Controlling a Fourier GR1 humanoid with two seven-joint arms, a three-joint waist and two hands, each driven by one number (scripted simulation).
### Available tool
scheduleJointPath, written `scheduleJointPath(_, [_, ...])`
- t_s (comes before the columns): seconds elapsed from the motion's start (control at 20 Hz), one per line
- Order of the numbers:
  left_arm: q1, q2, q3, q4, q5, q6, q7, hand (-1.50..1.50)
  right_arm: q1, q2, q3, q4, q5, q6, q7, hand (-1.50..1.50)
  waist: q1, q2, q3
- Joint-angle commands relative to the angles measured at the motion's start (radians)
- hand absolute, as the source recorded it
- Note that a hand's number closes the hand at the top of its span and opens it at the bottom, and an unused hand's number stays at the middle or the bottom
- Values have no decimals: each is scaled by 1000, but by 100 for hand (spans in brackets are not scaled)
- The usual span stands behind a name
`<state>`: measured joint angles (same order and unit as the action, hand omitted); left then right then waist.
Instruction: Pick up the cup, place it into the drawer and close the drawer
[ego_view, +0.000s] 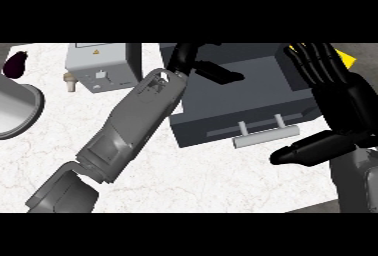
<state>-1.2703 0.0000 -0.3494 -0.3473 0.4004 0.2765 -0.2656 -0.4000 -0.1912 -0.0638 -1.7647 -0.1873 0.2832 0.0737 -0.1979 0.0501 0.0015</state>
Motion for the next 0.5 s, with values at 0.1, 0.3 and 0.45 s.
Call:
scheduleJointPath(0.1, [30,0,22,-75,123,-32,-113,-150,-20,3,97,9,-109,162,2,150,-11,4,-1])
scheduleJointPath(0.3, [33,0,54,-100,204,-10,-182,-150,4,-58,163,13,-166,296,65,150,5,-7,-2])
scheduleJointPath(0.45, [-6,0,64,-83,216,41,-191,-150,39,-162,217,-7,-82,376,112,150,41,-23,-2])
